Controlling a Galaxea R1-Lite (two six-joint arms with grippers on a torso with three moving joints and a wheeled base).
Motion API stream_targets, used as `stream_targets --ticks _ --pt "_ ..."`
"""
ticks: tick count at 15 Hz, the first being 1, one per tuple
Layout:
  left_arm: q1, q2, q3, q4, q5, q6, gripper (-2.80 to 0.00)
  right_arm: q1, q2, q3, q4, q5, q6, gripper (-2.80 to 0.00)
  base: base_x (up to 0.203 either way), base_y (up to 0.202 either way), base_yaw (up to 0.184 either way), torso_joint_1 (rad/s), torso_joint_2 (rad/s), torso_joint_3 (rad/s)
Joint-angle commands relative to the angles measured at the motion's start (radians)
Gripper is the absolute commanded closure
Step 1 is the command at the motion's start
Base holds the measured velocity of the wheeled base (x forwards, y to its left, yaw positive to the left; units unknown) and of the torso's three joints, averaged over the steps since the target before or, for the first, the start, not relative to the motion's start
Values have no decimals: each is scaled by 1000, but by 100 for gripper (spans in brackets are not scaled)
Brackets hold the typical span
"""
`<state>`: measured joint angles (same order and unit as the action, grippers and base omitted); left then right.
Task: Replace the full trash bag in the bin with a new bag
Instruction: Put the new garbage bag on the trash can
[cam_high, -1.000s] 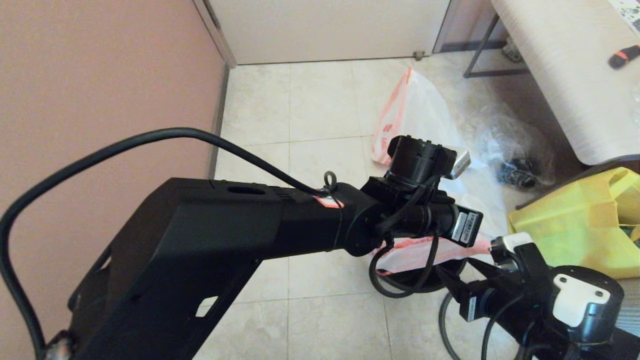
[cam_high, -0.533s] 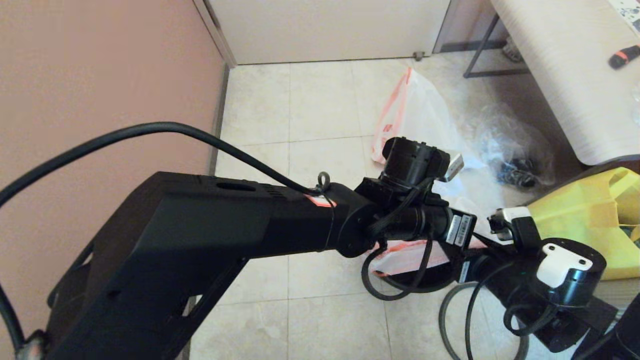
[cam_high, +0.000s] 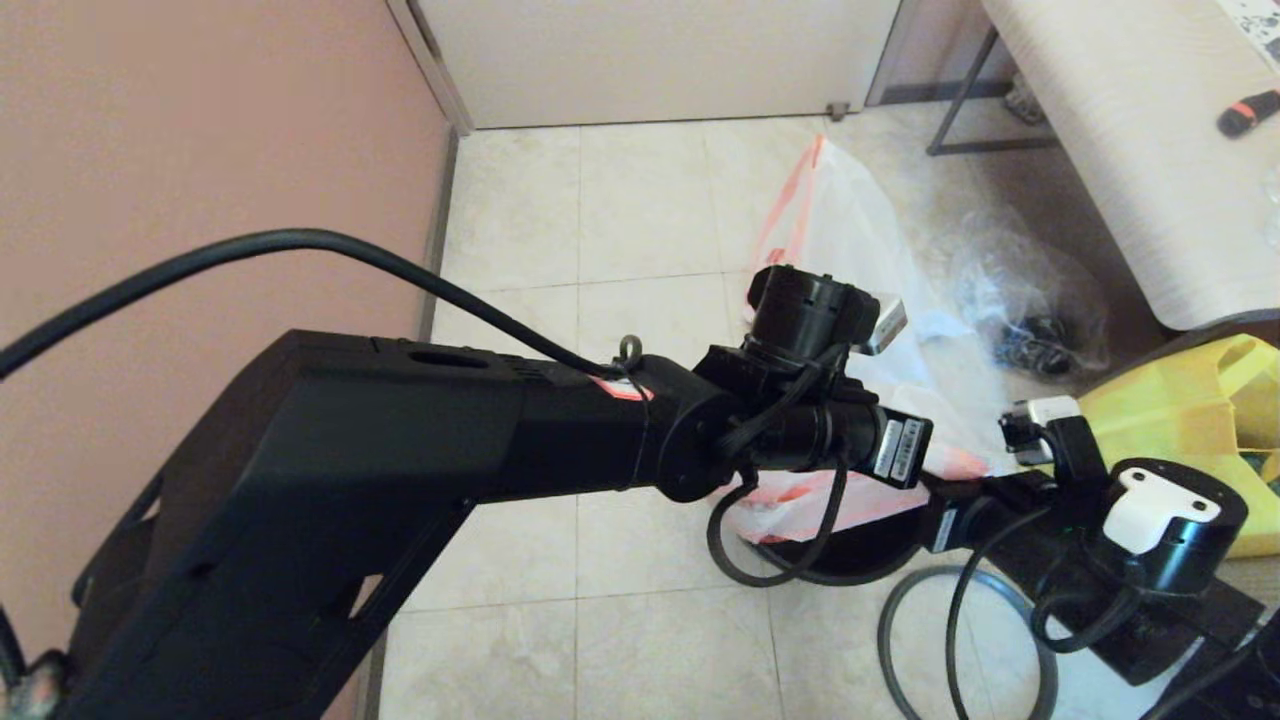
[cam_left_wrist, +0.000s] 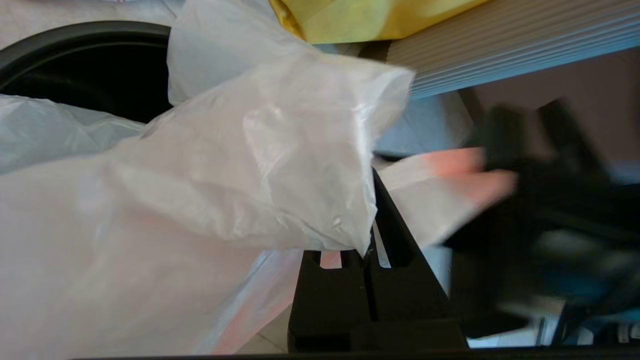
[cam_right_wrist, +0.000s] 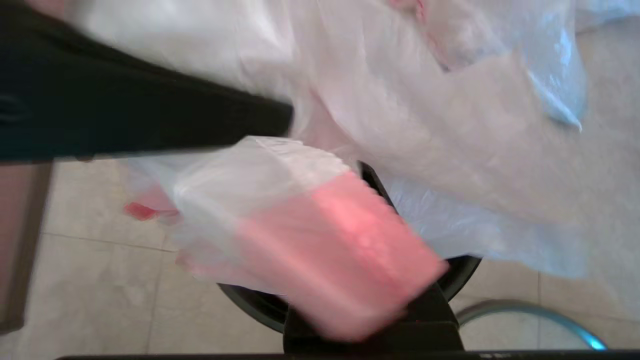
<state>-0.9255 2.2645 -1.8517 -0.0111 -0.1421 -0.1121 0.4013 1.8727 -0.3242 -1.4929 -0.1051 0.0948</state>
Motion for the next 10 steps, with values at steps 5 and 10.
stream_targets --ticks 5,10 --pt "28 24 -78 10 9 0 -280 -59 -59 34 7 116 0 0 0 0 0 0 0 0" --pt "44 -163 183 38 9 -12 -280 -59 -49 39 37 131 7 0 0 0 0 0 0 0"
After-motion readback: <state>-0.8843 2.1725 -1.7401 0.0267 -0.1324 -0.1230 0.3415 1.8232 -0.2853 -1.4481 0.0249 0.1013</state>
